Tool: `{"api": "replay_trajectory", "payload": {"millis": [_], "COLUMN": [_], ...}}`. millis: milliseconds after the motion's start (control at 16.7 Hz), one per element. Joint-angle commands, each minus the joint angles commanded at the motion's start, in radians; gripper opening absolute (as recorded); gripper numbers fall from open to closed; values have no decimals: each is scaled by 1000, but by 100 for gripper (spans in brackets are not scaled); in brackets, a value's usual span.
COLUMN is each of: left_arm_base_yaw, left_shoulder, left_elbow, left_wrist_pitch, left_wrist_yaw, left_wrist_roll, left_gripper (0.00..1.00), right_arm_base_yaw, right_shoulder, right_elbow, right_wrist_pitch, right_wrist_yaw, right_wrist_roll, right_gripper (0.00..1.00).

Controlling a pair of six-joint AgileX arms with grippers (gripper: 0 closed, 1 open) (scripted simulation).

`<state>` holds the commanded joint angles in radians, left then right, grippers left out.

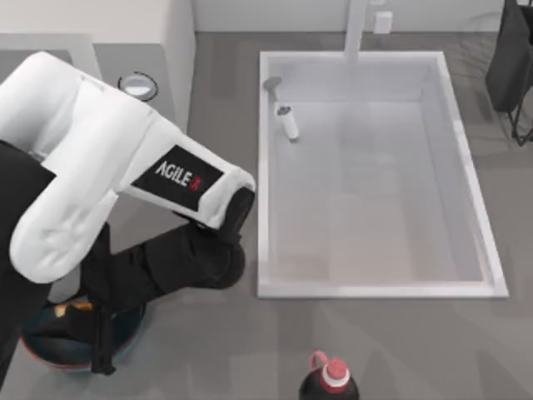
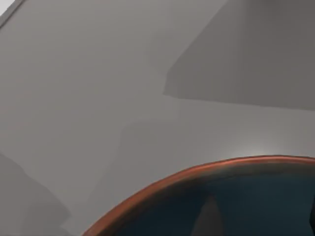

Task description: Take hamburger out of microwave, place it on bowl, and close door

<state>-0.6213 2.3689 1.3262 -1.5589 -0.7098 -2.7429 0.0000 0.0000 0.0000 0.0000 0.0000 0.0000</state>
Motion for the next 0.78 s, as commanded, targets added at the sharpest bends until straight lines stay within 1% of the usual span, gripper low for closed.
{"api": "replay_trajectory", "payload": {"millis": [240, 420, 600, 780], "left_arm_base_yaw": [-7, 14, 61, 129], "left_shoulder": [-14, -71, -216, -449], "left_elbow": [2, -46, -155, -311], "left_wrist_pitch": [-9, 22, 100, 226], "left_wrist_yaw": [15, 42, 103, 188], "left_wrist_roll": [6, 67, 220, 468], "left_gripper": [100, 100, 100, 100], "right_arm_base_yaw": [0, 0, 0, 0], "right_shoulder": [0, 0, 0, 0], "right_elbow": [0, 0, 0, 0], "right_wrist_pitch": [0, 0, 0, 0], "right_wrist_yaw": [0, 0, 0, 0], "right_wrist_roll": [0, 0, 0, 0], "right_gripper": [100, 100, 100, 100]}}
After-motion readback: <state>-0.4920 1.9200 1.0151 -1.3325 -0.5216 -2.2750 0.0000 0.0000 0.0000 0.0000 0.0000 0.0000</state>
